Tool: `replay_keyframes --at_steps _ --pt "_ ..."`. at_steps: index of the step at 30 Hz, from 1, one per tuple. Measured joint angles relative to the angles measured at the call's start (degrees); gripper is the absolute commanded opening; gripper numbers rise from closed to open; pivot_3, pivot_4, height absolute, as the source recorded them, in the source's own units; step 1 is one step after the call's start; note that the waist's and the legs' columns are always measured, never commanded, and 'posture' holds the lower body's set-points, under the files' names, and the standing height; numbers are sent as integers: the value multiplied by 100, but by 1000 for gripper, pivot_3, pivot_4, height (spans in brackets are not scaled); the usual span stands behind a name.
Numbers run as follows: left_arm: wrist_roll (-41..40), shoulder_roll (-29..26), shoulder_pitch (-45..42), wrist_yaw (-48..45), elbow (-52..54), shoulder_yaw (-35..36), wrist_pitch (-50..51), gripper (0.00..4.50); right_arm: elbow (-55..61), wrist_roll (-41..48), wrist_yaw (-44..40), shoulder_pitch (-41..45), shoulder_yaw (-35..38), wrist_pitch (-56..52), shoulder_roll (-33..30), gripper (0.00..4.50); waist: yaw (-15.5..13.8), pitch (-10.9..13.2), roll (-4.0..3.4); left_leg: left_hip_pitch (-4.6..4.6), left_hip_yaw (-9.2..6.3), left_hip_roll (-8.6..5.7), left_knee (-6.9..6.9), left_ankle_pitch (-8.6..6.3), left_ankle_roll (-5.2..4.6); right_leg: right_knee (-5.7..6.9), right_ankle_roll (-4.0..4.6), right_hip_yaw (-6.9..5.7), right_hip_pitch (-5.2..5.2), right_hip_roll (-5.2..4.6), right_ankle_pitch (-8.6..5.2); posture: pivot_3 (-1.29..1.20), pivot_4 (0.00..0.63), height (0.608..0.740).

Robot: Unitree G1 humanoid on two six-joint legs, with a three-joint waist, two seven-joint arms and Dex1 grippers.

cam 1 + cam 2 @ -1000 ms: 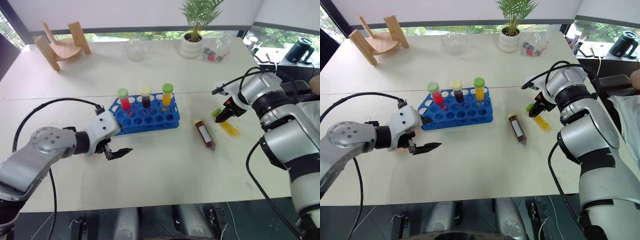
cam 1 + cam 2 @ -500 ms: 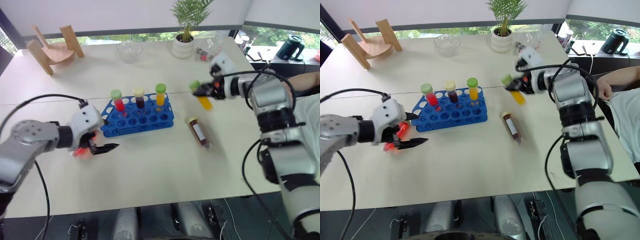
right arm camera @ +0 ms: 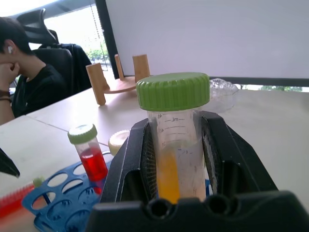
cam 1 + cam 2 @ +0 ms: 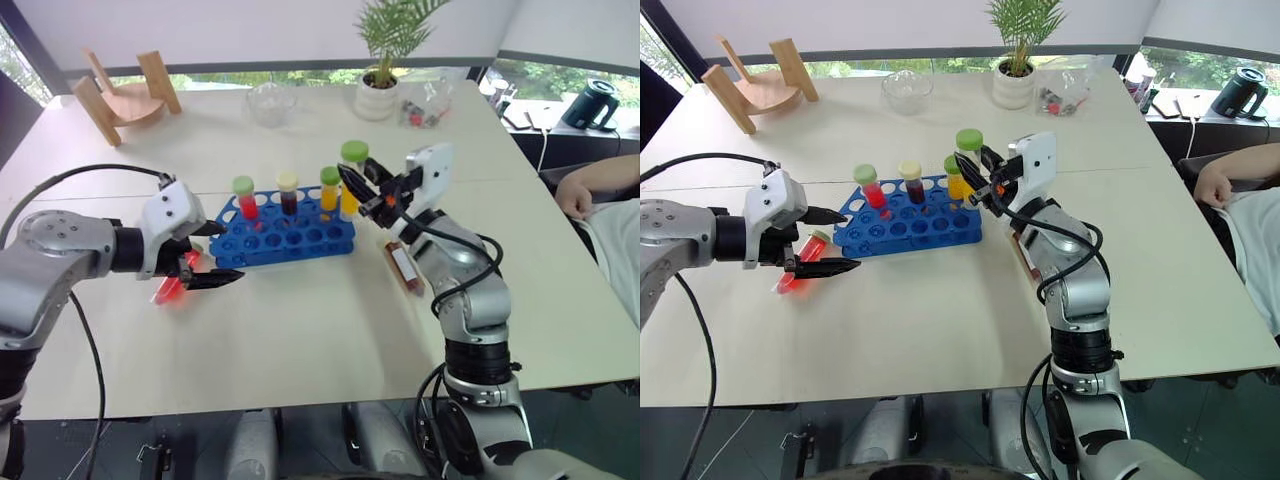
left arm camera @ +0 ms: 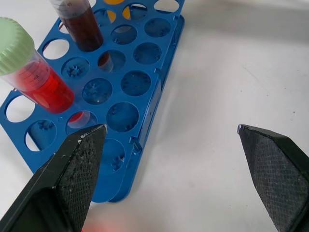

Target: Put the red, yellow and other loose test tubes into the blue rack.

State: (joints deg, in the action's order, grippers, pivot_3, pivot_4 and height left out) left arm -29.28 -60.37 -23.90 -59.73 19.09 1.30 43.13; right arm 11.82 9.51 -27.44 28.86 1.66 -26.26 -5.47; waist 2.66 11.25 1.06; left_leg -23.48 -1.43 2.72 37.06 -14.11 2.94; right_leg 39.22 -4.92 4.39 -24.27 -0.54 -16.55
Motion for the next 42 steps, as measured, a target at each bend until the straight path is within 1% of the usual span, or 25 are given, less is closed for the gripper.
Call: replay_keyframes --at_steps 3,10,13,20,22,23,25,27,28,30,32,34,35,36,38,40,42 --pt "41 -2 1 27 20 -14 36 4500 -279 39 -56 -127 -134 174 -17 907 -1 0 0 -1 0 0 -2 0 0 0 0 0 -1 0 0 0 150 740" --pt "137 -3 75 162 167 -46 147 4500 -618 52 -54 -125 -422 743 0 907 5 0 0 -1 0 0 0 0 0 0 0 1 0 -1 0 0 150 740" --pt "135 -3 85 245 220 -45 211 4500 -843 34 -8 -123 -495 798 2 907 -8 0 1 0 0 0 2 0 0 0 0 1 1 -2 0 0 150 740" --pt "189 -3 128 303 234 -46 257 4500 -934 -22 6 -130 -669 997 -30 907 10 0 0 0 -1 1 1 0 0 0 0 1 0 0 0 0 150 740" --pt "213 -1 128 316 234 -46 256 4500 -934 -64 10 -153 -714 1066 -74 1950 8 0 0 0 -1 1 1 0 0 0 0 0 0 0 0 0 150 740" --pt "230 5 127 324 234 -46 256 4500 -934 -87 12 -172 -726 1090 -95 2327 7 0 0 0 -1 1 1 0 0 0 0 0 0 0 0 0 150 740" --pt "243 42 128 337 233 -46 252 4500 -928 -100 10 -234 -766 1089 -150 3341 2 0 0 0 -1 0 1 0 0 0 0 0 0 0 0 0 150 740" --pt "254 85 128 343 232 -48 247 4500 -862 -100 10 -315 -795 1039 -222 4450 -1 0 0 -1 -1 0 1 0 0 0 0 0 0 -1 0 0 150 740" --pt "256 98 130 344 231 -48 242 4500 -741 -92 7 -338 -797 949 -289 4482 -7 1 -1 -2 -1 0 1 0 0 0 0 0 0 -1 0 0 150 740" --pt "265 112 137 346 227 -49 223 4500 -187 16 -22 -303 -750 564 -566 4482 -15 1 -2 -3 -1 -1 2 0 0 0 0 0 -1 -2 0 0 150 740" --pt "265 128 155 340 227 -48 195 4500 507 351 -150 13 -543 -174 -1007 4482 -14 2 -2 -4 -1 -1 6 0 0 0 -1 1 -1 -3 0 0 150 740" --pt "252 177 155 309 245 -48 135 4500 1000 762 -415 567 -258 -963 -1719 4482 -16 2 -2 -3 -1 0 7 0 0 -1 0 0 2 -4 0 0 150 740" --pt "244 184 152 270 264 -49 125 4500 1113 965 -640 847 -153 -1396 -2191 4482 -22 1 -1 -2 -4 0 7 0 0 -1 1 -3 5 -3 -1 0 150 740" --pt "243 183 143 239 276 -49 112 4500 1126 1116 -856 1050 -100 -1752 -2598 4482 -27 0 2 -1 -6 0 5 0 0 -5 2 -6 7 -3 -1 0 150 740" --pt "263 172 106 184 334 -51 18 4500 961 1467 -1504 1424 -202 -2762 -3621 4482 -40 0 1 -1 -6 -1 2 -1 -2 -9 4 -7 8 -3 -3 0 150 740" --pt "337 111 104 122 366 -66 -64 4500 727 1774 -1970 1654 -389 -3586 -4149 4482 -23 -1 2 -1 -4 0 -1 -6 -12 -12 8 -5 6 -2 -5 0 150 740" --pt "506 -29 108 82 433 -144 -227 4500 401 2007 -2433 2030 -982 -4425 -4586 4482 26 2 -2 0 4 3 -2 -11 -22 -10 10 5 -3 2 -6 0 150 740"
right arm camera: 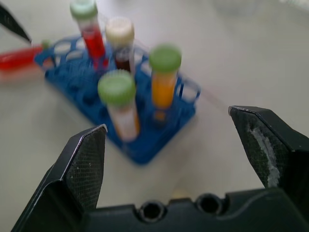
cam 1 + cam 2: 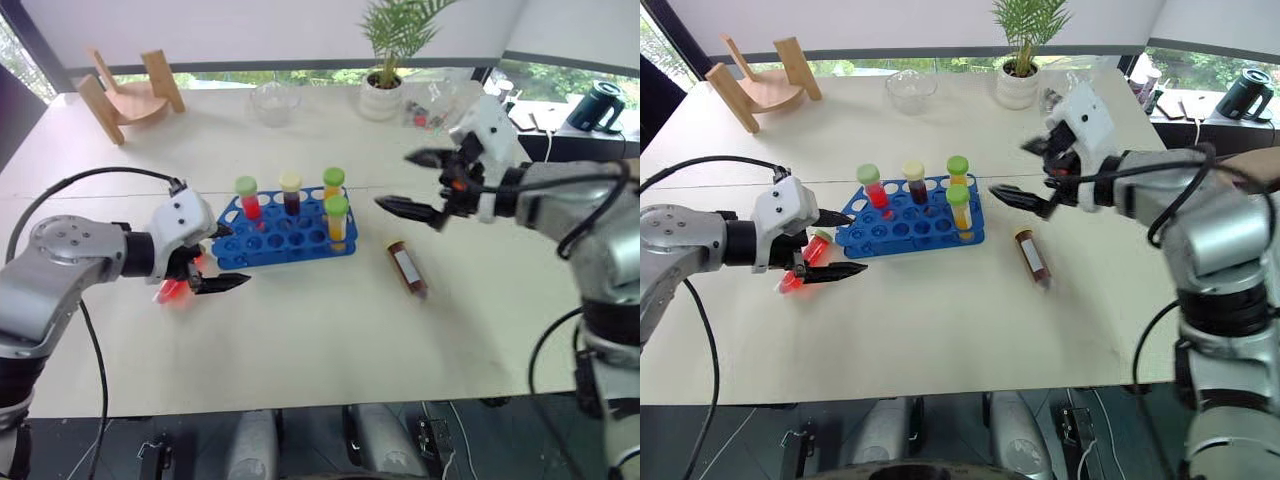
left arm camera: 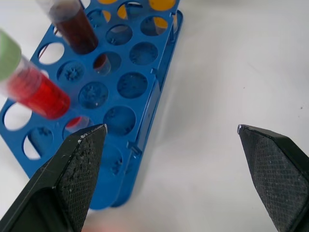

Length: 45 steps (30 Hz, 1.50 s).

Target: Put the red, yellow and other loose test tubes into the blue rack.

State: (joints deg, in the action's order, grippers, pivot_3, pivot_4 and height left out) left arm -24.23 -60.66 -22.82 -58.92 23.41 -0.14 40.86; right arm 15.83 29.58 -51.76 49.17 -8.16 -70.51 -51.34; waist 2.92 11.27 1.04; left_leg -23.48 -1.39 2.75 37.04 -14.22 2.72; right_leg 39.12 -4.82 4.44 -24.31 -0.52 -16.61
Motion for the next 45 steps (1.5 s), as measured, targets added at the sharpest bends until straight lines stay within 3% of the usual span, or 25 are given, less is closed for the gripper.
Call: replay_keyframes --at_steps 3,6,12,18,21,26,27,31,33,36,41,45 --pt "153 -86 5 -59 54 -108 -140 4500 -574 8 -267 494 -745 -657 -127 4482 45 0 0 1 1 0 2 -3 -5 3 2 0 -2 0 -1 0 150 740" --pt "45 25 -52 -17 282 -74 -97 4500 -1635 -39 -364 1175 -1379 -1207 142 4482 86 2 3 -4 4 -1 6 -3 -5 2 1 1 -3 -4 -1 0 150 740" --pt "-392 344 -202 351 958 -13 417 4500 -2746 -403 -768 1481 -2441 -1075 218 4482 18 2 5 -12 2 -3 6 -10 -16 -3 -3 0 -6 -4 -3 0 150 740" --pt "-396 458 2 692 1107 -19 592 4500 -3740 -932 -850 1593 -2861 -550 886 4482 114 -1 9 -5 3 -1 11 -9 -16 3 -3 1 -5 -3 -1 0 150 740" --pt "-500 578 6 815 1129 -5 668 4500 -4186 -1315 -820 1669 -2867 -119 1205 3641 118 -9 23 11 2 -1 14 -9 -15 3 -3 0 15 -2 -1 0 150 740" --pt "-496 577 103 871 1153 -10 707 4500 -4544 -1901 -880 1661 -2966 469 1355 1061 119 -20 41 22 2 -1 18 -8 -14 3 -3 -1 29 -2 -1 0 150 740" --pt "-482 577 156 891 1152 -12 704 4500 -4548 -1990 -946 1650 -2978 517 1351 860 118 -21 40 24 1 -1 17 -8 -14 3 -3 -1 31 -2 -1 0 150 740" --pt "-463 574 208 916 1147 -15 701 4500 -4106 -2105 -1299 1412 -3006 589 1035 860 66 -22 39 19 -13 -3 14 -9 -14 3 -3 -14 34 -4 -1 0 150 740" --pt "-441 520 290 897 1069 -3 653 4500 -3731 -1731 -1554 1185 -2606 240 968 860 29 -21 38 9 -16 -3 9 -9 -14 0 -2 -16 24 -3 -2 0 150 740" --pt "-384 391 497 801 705 158 531 4500 -2392 -949 -1634 536 -1492 527 1161 860 47 -3 10 -10 -12 -2 4 -9 -14 4 -2 -11 -7 -2 -2 0 150 740" --pt "-342 43 552 397 -170 590 185 4500 277 138 -397 -23 493 1029 2781 860 92 -13 25 -11 -29 7 -2 -9 -14 8 3 -23 -5 7 -5 0 150 740" --pt "-243 -305 547 74 -845 733 1 4500 1149 132 979 -1048 535 1705 4193 860 67 -12 23 -11 -19 -2 6 -6 -8 6 2 -25 1 -9 -5 0 150 740"
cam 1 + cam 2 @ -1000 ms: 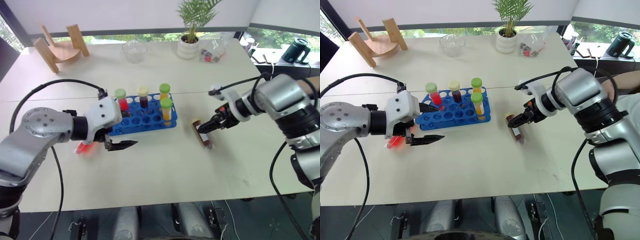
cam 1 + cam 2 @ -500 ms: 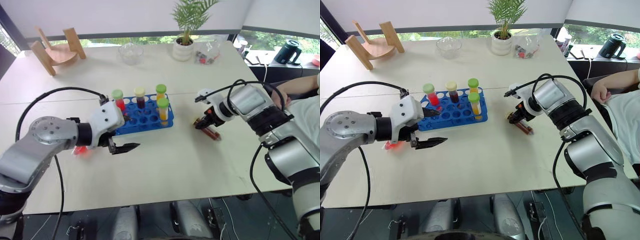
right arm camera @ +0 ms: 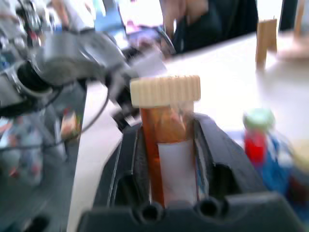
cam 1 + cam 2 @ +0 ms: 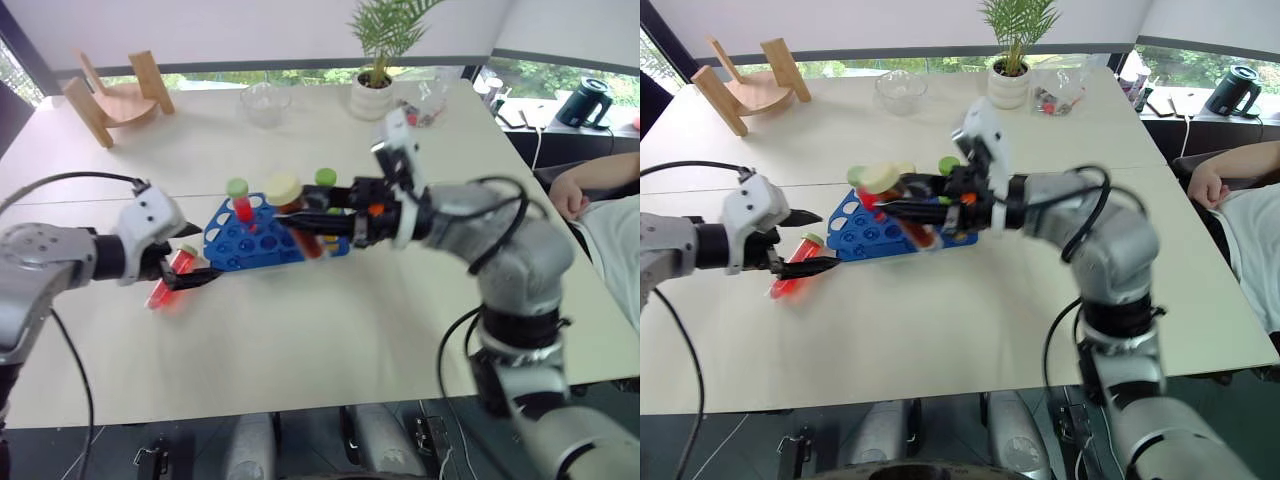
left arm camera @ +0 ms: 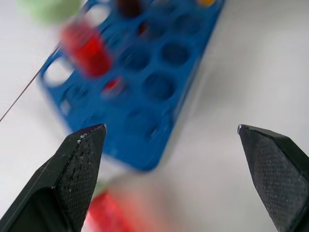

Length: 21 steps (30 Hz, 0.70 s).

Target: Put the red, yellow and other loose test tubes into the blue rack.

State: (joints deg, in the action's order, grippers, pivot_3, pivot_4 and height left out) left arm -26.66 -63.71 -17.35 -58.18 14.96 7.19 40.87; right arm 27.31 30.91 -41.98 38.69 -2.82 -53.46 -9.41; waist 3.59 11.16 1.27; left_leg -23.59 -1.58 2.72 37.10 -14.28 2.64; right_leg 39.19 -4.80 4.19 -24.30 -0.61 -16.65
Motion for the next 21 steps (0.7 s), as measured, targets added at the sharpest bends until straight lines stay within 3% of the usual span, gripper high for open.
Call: replay_keyframes --at_steps 3,9,13,21 --pt "15 -105 -156 -198 -442 42 -65 4500 -324 -716 948 -490 -424 1133 737 860 -5 0 1 0 5 -2 1 11 19 -1 0 3 -1 -1 0 0 150 740" --pt "101 -176 -283 -389 -623 35 -133 4500 -1861 -1995 1962 -692 -959 3311 1279 860 27 -2 3 3 2 1 -10 14 24 1 0 2 -3 4 0 0 150 740" --pt "101 -177 -286 -393 -525 36 -66 4500 -2590 -2325 2125 -729 -1080 4052 1298 860 35 -1 3 2 1 2 -16 14 24 3 1 3 -6 5 0 0 150 740" --pt "111 -176 -245 -349 -482 36 11 4500 -2958 -2487 2004 -767 -1251 4691 1291 860 41 -2 4 4 0 3 -13 14 24 5 1 3 -5 6 0 0 150 740"
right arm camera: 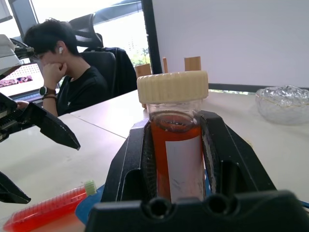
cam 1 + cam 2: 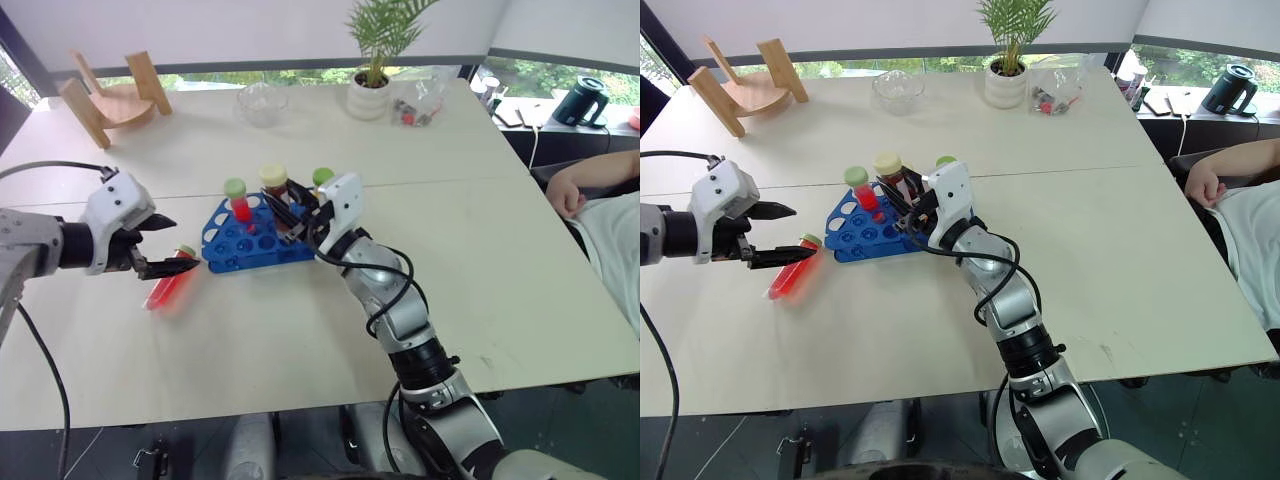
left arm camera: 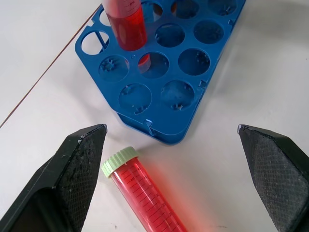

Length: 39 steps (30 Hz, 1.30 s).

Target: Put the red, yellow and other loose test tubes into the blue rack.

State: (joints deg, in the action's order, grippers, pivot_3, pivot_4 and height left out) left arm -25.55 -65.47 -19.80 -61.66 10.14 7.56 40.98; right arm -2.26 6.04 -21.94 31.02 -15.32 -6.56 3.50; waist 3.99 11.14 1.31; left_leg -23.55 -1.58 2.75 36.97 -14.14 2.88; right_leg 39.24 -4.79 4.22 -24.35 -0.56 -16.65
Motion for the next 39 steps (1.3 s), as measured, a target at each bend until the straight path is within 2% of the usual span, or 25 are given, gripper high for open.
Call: replay_keyframes --at_steps 19,28,33,39 --pt "8 91 89 209 156 -15 96 4500 -242 -757 66 -137 -264 853 -123 860 -4 -1 2 6 0 0 2 0 0 3 0 1 5 1 0 0 150 740" --pt "7 351 96 312 230 -67 116 4500 1333 -687 463 -527 -380 -128 244 860 -8 -1 1 5 -1 0 2 1 1 3 0 1 4 -1 0 0 150 740" --pt "31 440 149 317 228 -236 118 4500 1393 -682 444 -830 -471 -510 208 860 -9 -1 2 5 -2 -1 3 2 4 3 1 2 5 0 0 0 150 740" --pt "110 471 83 319 194 -272 116 4500 1043 -750 596 -798 -446 -301 214 860 -7 -1 2 5 -2 -1 1 2 4 3 1 1 5 0 0 0 150 740"
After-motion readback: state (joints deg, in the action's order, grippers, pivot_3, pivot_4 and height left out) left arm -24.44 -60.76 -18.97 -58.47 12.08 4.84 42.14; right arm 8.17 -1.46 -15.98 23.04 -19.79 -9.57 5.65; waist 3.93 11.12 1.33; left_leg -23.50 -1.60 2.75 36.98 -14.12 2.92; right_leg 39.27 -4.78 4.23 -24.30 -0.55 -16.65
